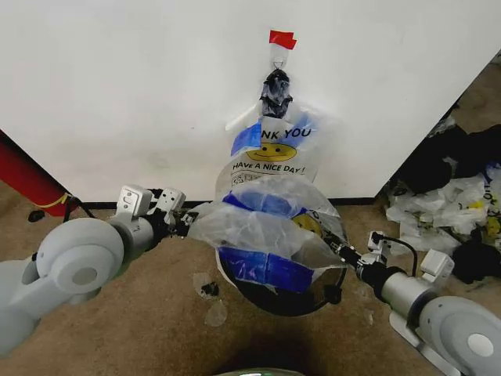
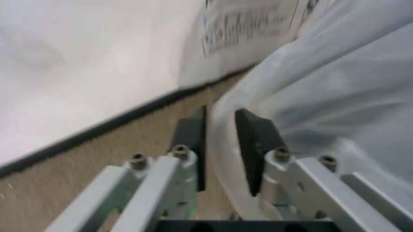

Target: Pick up the garbage bag from the wall and place it over the trash bin.

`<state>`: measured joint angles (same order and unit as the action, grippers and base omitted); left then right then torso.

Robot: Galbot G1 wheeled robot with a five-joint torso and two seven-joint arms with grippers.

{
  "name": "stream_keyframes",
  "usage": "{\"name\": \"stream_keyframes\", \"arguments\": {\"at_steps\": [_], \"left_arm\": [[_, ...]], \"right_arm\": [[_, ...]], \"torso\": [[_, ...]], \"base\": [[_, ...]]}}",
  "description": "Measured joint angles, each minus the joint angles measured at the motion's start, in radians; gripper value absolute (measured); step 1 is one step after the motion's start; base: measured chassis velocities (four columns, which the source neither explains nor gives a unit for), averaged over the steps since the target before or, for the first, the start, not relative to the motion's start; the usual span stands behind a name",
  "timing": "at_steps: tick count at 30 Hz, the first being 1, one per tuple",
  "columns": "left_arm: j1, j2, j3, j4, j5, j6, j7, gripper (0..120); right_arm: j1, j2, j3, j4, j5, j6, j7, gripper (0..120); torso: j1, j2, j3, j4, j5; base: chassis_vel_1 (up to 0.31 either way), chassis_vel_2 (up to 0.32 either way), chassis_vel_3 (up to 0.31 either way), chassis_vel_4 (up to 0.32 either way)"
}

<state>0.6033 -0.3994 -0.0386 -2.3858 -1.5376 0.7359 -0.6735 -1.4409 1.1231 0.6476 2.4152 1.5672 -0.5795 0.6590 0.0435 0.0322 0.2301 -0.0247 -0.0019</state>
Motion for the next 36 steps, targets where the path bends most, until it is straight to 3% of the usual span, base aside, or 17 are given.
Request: {"name": "stream_keyframes", "arguments": {"at_steps": [1, 3, 7, 9, 12, 13, 17, 18, 21, 23, 26, 29, 36], "left_arm": [[-0.009, 0.006, -0.016, -0.02, -0.017, 0.0, -0.011, 28], [-0.013, 0.011, -0.023, -0.032, -0.027, 0.0, -0.017, 30], [-0.009, 0.032, -0.043, -0.106, -0.081, 0.0, -0.085, 50], [-0.006, 0.032, -0.045, -0.111, -0.089, 0.0, -0.095, 51], [-0.005, 0.025, -0.063, -0.117, -0.134, 0.0, -0.152, 65], [-0.005, 0.019, -0.068, -0.118, -0.159, -0.02, -0.174, 71], [-0.002, 0.013, -0.072, -0.118, -0.178, -0.092, -0.191, 78], [0.004, 0.01, -0.078, -0.118, -0.195, -0.158, -0.191, 86], [0.006, 0.013, -0.079, -0.117, -0.2, -0.176, -0.14, 98], [0.006, 0.014, -0.076, -0.117, -0.199, -0.175, -0.132, 98], [0.024, 0.018, -0.045, -0.116, -0.111, -0.158, 0.014, 100], [0.028, 0.023, -0.017, -0.116, 0.045, -0.147, 0.197, 100], [0.0, 0.003, 0.051, -0.115, 0.119, -0.127, 0.397, 100]], "right_arm": [[0.005, 0.002, 0.001, -0.005, 0.0, 0.003, 0.006, 0], [0.008, 0.003, 0.002, -0.007, 0.001, 0.004, 0.01, 0], [0.021, 0.02, 0.014, -0.017, 0.012, 0.009, 0.03, 0], [0.021, 0.022, 0.014, -0.018, 0.013, 0.01, 0.033, 0], [0.021, 0.037, 0.016, -0.021, 0.016, 0.015, 0.047, 0], [0.021, 0.041, 0.016, -0.024, 0.016, 0.018, 0.05, 0], [0.019, 0.042, 0.015, -0.03, 0.014, 0.021, 0.053, 0], [0.018, 0.042, 0.014, -0.038, 0.01, 0.023, 0.057, 0], [0.025, 0.045, 0.014, -0.045, 0.007, 0.024, 0.068, 0], [0.027, 0.046, 0.014, -0.046, 0.007, 0.025, 0.071, 0], [0.034, 0.05, 0.015, -0.05, 0.006, 0.025, 0.085, 0], [0.033, 0.052, 0.023, -0.054, 0.007, 0.024, 0.091, 0], [0.035, 0.048, 0.035, -0.062, 0.01, 0.021, 0.091, 0]], "torso": [[0.0, 0.0, 0.0, 0.0, 0.0], [0.0, 0.0, 0.0, 0.0, 0.0], [0.0, 0.0, 0.0, 0.0001, -0.0003], [0.0, 0.0, 0.0, 0.0001, -0.0003], [0.0, 0.0, 0.0, 0.0001, -0.0003], [0.0, 0.0, 0.0, 0.0, -0.0003], [0.0, 0.0, 0.0, -0.0001, -0.0004], [0.0, 0.0, 0.0, 0.0, -0.0002], [0.0, 0.0, 0.0, 0.0, -0.0003], [0.0, 0.0, 0.0, 0.0, -0.0002], [0.0, 0.0, 0.0, 0.0, -0.0003], [0.0, 0.0, 0.0, 0.0001, -0.0003], [0.0, 0.0, 0.0, -0.0001, -0.0002]], "base": [[0.0, 0.0, 0.0, 0.0], [0.0, 0.0, 0.0, 0.0], [0.0, 0.0, 0.0, 0.0], [0.0, 0.0, 0.0, 0.0], [0.0, 0.0, 0.0, 0.0], [0.0, 0.0, 0.0, 0.0], [0.0, 0.0, 0.0, 0.0], [0.0, 0.0, 0.0, 0.0], [0.0, 0.0, 0.0, 0.0], [0.0, 0.0, 0.0, 0.0], [0.0, 0.0, 0.0, 0.0], [0.0, 0.0, 0.0, 0.0], [0.0, 0.0, 0.0, 0.0]]}}
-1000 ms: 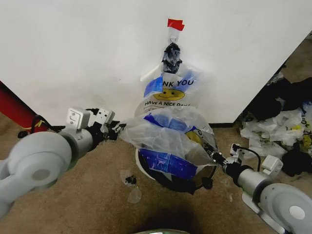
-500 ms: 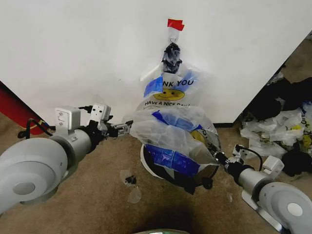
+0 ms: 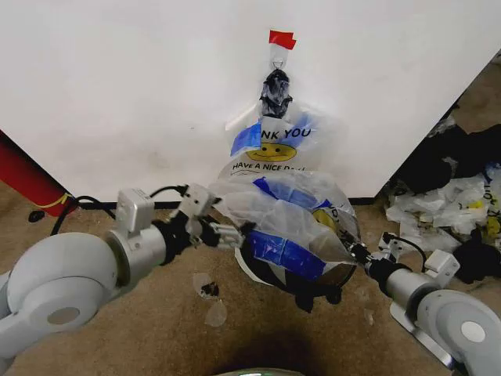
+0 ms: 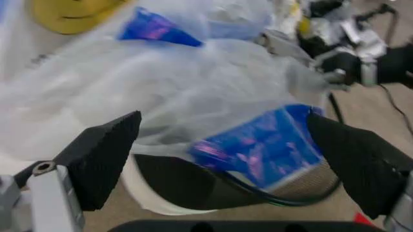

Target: Pick up the garbage bag from the wall and place it over the trash bin.

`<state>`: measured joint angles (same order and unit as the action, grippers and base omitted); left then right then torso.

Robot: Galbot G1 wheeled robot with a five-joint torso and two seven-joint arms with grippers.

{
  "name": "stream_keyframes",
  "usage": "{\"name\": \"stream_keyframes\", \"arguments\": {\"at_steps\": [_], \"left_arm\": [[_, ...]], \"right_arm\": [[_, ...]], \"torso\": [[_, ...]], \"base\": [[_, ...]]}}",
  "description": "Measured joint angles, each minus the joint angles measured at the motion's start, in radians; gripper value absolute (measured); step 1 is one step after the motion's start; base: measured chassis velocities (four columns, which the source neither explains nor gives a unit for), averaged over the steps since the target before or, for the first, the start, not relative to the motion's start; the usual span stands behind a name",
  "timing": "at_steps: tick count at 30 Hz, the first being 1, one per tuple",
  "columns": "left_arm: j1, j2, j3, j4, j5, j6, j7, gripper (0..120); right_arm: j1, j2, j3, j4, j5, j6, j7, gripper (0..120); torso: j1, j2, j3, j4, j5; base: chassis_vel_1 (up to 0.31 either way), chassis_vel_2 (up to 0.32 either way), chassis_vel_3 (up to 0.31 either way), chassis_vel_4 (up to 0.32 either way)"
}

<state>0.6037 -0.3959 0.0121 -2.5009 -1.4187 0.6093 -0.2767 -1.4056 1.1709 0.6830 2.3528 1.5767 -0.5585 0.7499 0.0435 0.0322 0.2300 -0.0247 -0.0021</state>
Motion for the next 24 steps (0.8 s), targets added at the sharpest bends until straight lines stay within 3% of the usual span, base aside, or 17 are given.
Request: {"name": "stream_keyframes", "arguments": {"at_steps": [3, 5, 10, 15, 16, 18, 21, 24], "left_arm": [[0.0, -0.003, 0.018, 0.0, 0.03, 0.001, 0.041, 100], [-0.002, -0.007, 0.065, 0.001, 0.051, -0.027, 0.133, 100], [-0.031, -0.045, 0.143, 0.001, 0.113, -0.055, 0.194, 100], [-0.045, -0.03, 0.257, 0.001, 0.475, -0.124, 0.294, 100], [-0.045, -0.03, 0.257, 0.001, 0.475, -0.124, 0.294, 100], [-0.046, -0.016, 0.294, 0.001, 0.659, -0.178, 0.339, 100], [-0.051, -0.017, 0.309, 0.001, 0.76, -0.198, 0.347, 100], [-0.053, -0.017, 0.315, 0.001, 0.79, -0.201, 0.353, 100]], "right_arm": [[0.002, -0.003, 0.0, -0.003, 0.0, -0.001, 0.0, 0], [0.006, -0.006, -0.002, -0.007, 0.0, -0.002, 0.002, 0], [0.014, -0.006, -0.009, -0.01, -0.001, -0.002, 0.005, 0], [0.013, -0.009, -0.003, -0.013, -0.001, -0.003, 0.005, 0], [0.013, -0.009, -0.003, -0.013, -0.001, -0.003, 0.005, 0], [0.01, -0.01, 0.001, -0.014, -0.001, -0.003, 0.003, 0], [0.005, -0.007, 0.001, -0.012, -0.001, -0.003, 0.001, 0], [0.004, -0.006, 0.001, -0.01, -0.002, -0.003, 0.001, 0]], "torso": [[0.0, 0.0, 0.0, 0.0001, 0.0], [0.0, 0.0, 0.0, 0.0002, 0.0], [0.0, 0.0, 0.0, 0.0, 0.0], [0.0, 0.0, 0.0, 0.0001, -0.0001], [0.0, 0.0, 0.0, 0.0001, -0.0001], [0.0, 0.0, 0.0, 0.0002, 0.0], [0.0, 0.0, 0.0, 0.0001, 0.0001], [0.0, 0.0, 0.0, 0.0, 0.0]], "base": [[0.0, 0.0, 0.0, 0.0], [0.0, 0.0, 0.0, 0.0], [0.0, 0.0, 0.0, 0.0], [0.0, 0.0, 0.0, 0.0], [0.0, 0.0, 0.0, 0.0], [0.0, 0.0, 0.0, 0.0], [0.0, 0.0, 0.0, 0.0], [0.0, 0.0, 0.0, 0.0]]}}
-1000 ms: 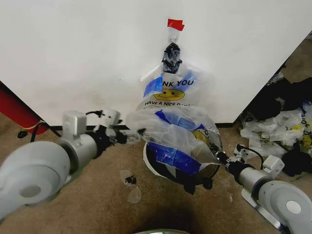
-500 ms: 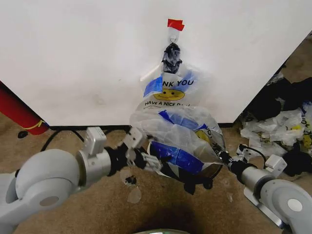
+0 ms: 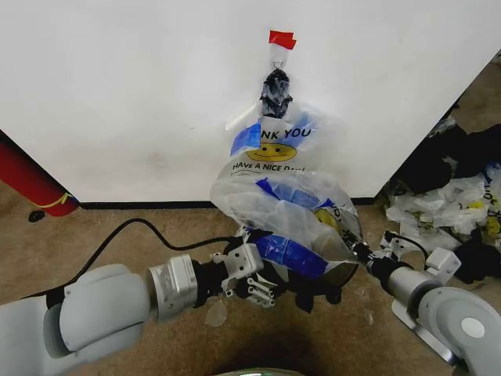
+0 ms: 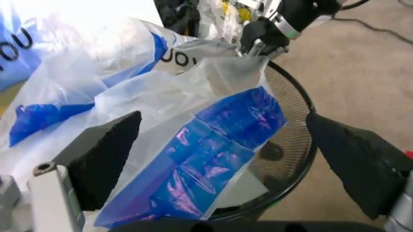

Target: Pick up the garbage bag from the wall and place it over the trash bin.

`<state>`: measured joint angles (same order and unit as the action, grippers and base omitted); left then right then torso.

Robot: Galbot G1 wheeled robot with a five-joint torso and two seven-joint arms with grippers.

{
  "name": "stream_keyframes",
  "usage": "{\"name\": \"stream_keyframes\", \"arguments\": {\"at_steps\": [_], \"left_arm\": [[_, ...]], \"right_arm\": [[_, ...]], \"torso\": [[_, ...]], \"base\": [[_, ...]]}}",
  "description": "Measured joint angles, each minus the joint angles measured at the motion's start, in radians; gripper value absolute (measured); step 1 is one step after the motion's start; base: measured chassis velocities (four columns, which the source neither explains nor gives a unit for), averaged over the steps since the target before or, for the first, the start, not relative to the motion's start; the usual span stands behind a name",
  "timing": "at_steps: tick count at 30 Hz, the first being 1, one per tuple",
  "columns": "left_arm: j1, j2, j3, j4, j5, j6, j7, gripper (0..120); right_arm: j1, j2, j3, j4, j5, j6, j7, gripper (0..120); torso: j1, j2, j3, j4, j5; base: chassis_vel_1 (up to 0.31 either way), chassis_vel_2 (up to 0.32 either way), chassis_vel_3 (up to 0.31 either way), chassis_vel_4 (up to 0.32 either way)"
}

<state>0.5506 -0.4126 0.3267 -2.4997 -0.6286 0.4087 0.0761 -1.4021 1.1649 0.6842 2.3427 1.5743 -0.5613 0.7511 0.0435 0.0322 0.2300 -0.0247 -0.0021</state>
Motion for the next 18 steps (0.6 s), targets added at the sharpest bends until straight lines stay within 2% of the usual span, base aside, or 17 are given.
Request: {"name": "stream_keyframes", "arguments": {"at_steps": [6, 18], "left_arm": [[-0.013, -0.025, 0.051, 0.0, 0.089, 0.0, 0.01, 100], [-0.026, -0.054, 0.083, 0.0, 0.194, 0.002, -0.006, 100]], "right_arm": [[0.002, -0.001, 0.0, 0.006, -0.001, 0.001, 0.0, 0], [-0.005, 0.001, 0.007, 0.014, -0.007, 0.005, -0.003, 0]], "torso": [[0.0, 0.0, 0.0, 0.0, 0.0], [0.0, 0.0, 0.0, 0.0, -0.0001]], "base": [[0.0, 0.0, 0.0, 0.0], [0.0, 0.0, 0.0, 0.0]]}}
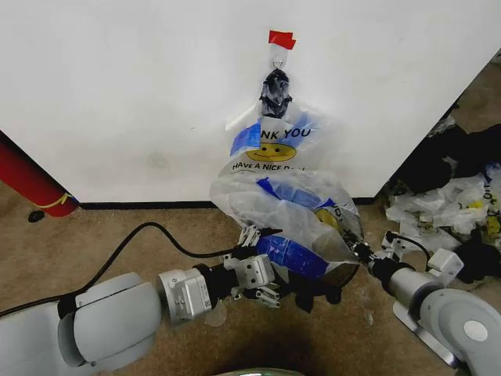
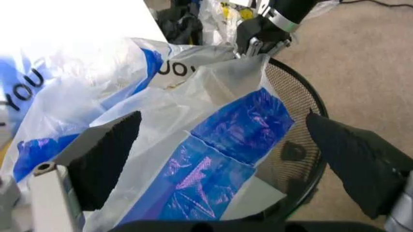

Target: Pick up the garbage bag from the wall and place it over the trash bin.

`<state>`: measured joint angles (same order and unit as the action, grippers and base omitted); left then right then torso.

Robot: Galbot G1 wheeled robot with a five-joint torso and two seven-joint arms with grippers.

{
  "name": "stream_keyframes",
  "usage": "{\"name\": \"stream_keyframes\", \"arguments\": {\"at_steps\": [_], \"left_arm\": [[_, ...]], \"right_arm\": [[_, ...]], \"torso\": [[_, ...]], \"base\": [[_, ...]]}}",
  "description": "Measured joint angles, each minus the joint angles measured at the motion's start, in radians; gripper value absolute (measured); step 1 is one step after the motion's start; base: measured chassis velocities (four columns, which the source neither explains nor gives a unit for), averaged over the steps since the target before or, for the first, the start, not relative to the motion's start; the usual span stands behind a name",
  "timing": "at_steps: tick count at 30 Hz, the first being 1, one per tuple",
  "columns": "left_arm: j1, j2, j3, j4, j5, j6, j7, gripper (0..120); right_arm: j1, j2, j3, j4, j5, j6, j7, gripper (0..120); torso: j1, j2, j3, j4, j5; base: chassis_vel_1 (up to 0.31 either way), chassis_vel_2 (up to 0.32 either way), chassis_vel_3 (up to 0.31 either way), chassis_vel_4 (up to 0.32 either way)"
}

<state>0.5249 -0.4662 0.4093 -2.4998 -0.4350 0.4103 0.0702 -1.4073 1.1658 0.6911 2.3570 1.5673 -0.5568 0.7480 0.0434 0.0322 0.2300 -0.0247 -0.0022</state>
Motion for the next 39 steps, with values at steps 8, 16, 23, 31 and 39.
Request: {"name": "stream_keyframes", "arguments": {"at_steps": [8, 16, 23, 31, 39], "left_arm": [[-0.011, -0.02, 0.033, 0.019, 0.104, 0.011, -0.006, 94], [-0.018, -0.03, 0.054, 0.046, 0.191, 0.013, -0.01, 66], [-0.011, -0.03, 0.056, 0.049, 0.212, 0.032, -0.01, 41], [-0.01, -0.033, 0.056, 0.046, 0.22, 0.075, -0.002, 11], [-0.011, -0.049, 0.063, 0.037, 0.158, 0.089, -0.005, 0]], "right_arm": [[0.009, 0.0, -0.009, -0.001, -0.02, 0.025, -0.03, 0], [0.01, -0.002, -0.008, -0.003, -0.02, 0.027, -0.033, 0], [0.008, -0.002, -0.005, -0.003, -0.019, 0.027, -0.034, 0], [0.002, -0.004, 0.0, 0.011, -0.017, 0.027, -0.034, 0], [-0.004, -0.005, 0.009, 0.017, -0.017, 0.027, -0.034, 0]], "torso": [[0.0, 0.0, 0.0, 0.0001, 0.0001], [0.0, 0.0, 0.0, 0.0, 0.0001], [0.0, 0.0, 0.0, 0.0, 0.0001], [0.0, 0.0, 0.0, 0.0, 0.0001], [0.0, 0.0, 0.0, 0.0, 0.0001]], "base": [[0.0, 0.0, 0.0, 0.0], [0.0, 0.0, 0.0, 0.0], [0.0, 0.0, 0.0, 0.0], [0.0, 0.0, 0.0, 0.0], [0.0, 0.0, 0.0, 0.0]]}}
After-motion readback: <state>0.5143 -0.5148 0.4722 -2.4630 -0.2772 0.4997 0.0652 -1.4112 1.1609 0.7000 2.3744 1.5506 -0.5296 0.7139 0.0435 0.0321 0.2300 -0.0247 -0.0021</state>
